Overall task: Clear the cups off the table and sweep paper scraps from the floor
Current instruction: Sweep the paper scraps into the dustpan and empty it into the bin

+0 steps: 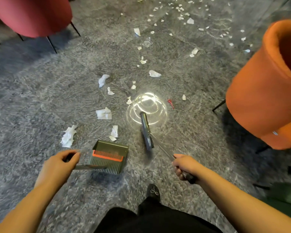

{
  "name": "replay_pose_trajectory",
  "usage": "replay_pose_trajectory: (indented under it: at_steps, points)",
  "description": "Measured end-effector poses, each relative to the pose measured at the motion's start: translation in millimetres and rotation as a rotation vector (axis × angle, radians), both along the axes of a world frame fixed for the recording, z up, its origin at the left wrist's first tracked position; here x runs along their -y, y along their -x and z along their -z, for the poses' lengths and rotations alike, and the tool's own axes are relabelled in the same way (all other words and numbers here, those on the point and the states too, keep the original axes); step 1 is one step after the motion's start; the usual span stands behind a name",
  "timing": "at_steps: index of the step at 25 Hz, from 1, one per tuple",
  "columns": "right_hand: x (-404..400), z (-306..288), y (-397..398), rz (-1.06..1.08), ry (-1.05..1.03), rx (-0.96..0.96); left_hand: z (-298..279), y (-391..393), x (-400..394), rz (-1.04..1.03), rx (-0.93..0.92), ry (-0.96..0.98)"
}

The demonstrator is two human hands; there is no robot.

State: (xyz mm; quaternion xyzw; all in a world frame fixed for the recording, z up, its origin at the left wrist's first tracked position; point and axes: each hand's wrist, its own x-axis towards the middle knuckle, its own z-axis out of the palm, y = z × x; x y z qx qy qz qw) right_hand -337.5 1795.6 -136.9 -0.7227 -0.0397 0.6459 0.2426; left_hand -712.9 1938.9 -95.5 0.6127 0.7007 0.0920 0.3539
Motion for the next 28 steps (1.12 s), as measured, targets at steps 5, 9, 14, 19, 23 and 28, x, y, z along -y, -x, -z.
replay_pose_trajectory:
  at_steps: [5, 9, 14, 19, 23, 28]
  points:
    - [-64.9, 1.0, 29.5, -0.110, 0.001, -0.016, -4.0, 48.5, -60.0, 0.001, -0.053, 0.026]
    - [-112.2, 6.0, 70.9, -0.086, -0.003, -0.018, 3.2, 94.1, -115.7, 0.093, -0.084, 0.086]
    - [-160.6, 22.8, 131.5, -0.072, 0.032, 0.041, 10.4, 147.4, -186.5, 0.203, -0.095, 0.137]
    - [-214.4, 38.1, 161.7, -0.081, 0.082, 0.062, 15.7, 174.4, -239.8, 0.277, -0.083, 0.145]
    - [-259.2, 45.8, 180.4, -0.222, 0.081, 0.103, 17.2, 166.1, -271.7, 0.383, -0.100, 0.127]
    - [-295.2, 56.3, 216.1, -0.404, 0.099, 0.058, 12.7, 142.9, -307.4, 0.441, -0.120, 0.128]
